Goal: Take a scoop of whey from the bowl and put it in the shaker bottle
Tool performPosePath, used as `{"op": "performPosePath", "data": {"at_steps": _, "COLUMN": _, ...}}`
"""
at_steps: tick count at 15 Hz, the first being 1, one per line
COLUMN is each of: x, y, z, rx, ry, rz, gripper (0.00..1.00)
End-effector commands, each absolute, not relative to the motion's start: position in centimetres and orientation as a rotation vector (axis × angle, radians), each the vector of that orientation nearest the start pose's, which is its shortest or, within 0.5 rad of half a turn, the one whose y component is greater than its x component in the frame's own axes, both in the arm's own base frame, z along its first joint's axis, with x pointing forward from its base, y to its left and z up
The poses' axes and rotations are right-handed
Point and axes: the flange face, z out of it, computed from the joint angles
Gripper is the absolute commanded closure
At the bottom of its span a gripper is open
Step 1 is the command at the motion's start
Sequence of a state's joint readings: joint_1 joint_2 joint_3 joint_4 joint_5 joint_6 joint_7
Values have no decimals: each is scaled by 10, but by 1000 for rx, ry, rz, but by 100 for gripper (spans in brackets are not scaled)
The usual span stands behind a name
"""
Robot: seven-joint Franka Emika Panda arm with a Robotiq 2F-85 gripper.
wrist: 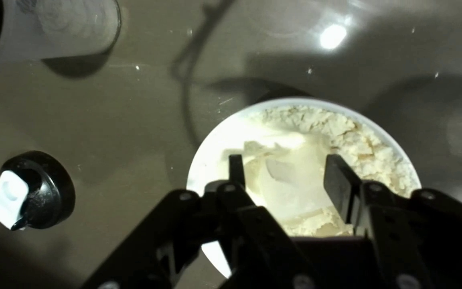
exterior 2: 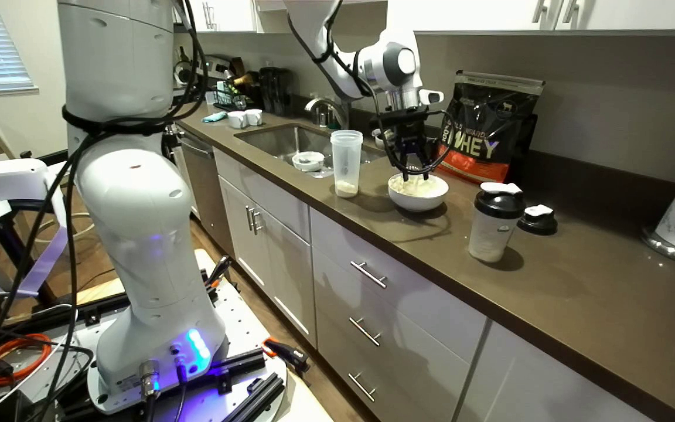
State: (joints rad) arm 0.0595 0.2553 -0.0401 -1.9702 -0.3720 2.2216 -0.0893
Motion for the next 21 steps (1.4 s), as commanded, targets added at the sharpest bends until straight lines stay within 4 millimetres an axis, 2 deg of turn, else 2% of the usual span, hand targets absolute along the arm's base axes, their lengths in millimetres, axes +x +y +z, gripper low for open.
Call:
{"op": "performPosePath", "data": {"at_steps": 1, "x": 607, "y": -3, "z": 347, "rx": -3354, "ry": -703, "rz": 67, "gripper": 36}}
{"op": "performPosePath", "data": {"at_steps": 4, "x": 608, "y": -4, "z": 345, "rx": -3338, "ry": -763, "rz": 90, "gripper": 41}}
{"op": "performPosePath", "data": {"at_steps": 6, "x": 609, "y": -4, "z": 343, "rx": -3319, "ry": -799, "rz": 101, "gripper": 54}}
{"op": "performPosePath", "data": {"at_steps": 9, "x": 610, "y": -3, "z": 341, "rx": -3294, "ry": -853, "rz": 119, "gripper": 63}}
{"op": "performPosePath", "data": {"at_steps": 10, "x": 612, "y": -4, "z": 340, "rx": -3290, "ry": -865, "rz": 123, "gripper": 57}}
{"op": "performPosePath", "data": {"at_steps": 11, "x": 613, "y": -4, "z": 339, "rx": -3285, "ry": -877, "rz": 127, "gripper": 60}}
{"op": "performPosePath", "data": {"at_steps": 12, "x": 615, "y": -4, "z": 339, "rx": -3283, "ry": -888, "rz": 131, "gripper": 56}}
{"op": "performPosePath", "data": {"at_steps": 15, "x": 620, "y": -3, "z": 338, "rx": -3276, "ry": -924, "rz": 153, "gripper": 57}}
{"op": "performPosePath", "data": {"at_steps": 16, "x": 622, "y": -3, "z": 337, "rx": -3273, "ry": -936, "rz": 159, "gripper": 66}}
{"op": "performPosePath", "data": {"at_steps": 17, "x": 624, "y": -2, "z": 336, "rx": -3270, "ry": -945, "rz": 166, "gripper": 65}}
{"op": "performPosePath", "data": {"at_steps": 18, "x": 625, "y": 0, "z": 335, "rx": -3266, "ry": -958, "rz": 171, "gripper": 68}}
{"op": "performPosePath", "data": {"at_steps": 21, "x": 627, "y": 2, "z": 331, "rx": -3262, "ry": -979, "rz": 194, "gripper": 88}}
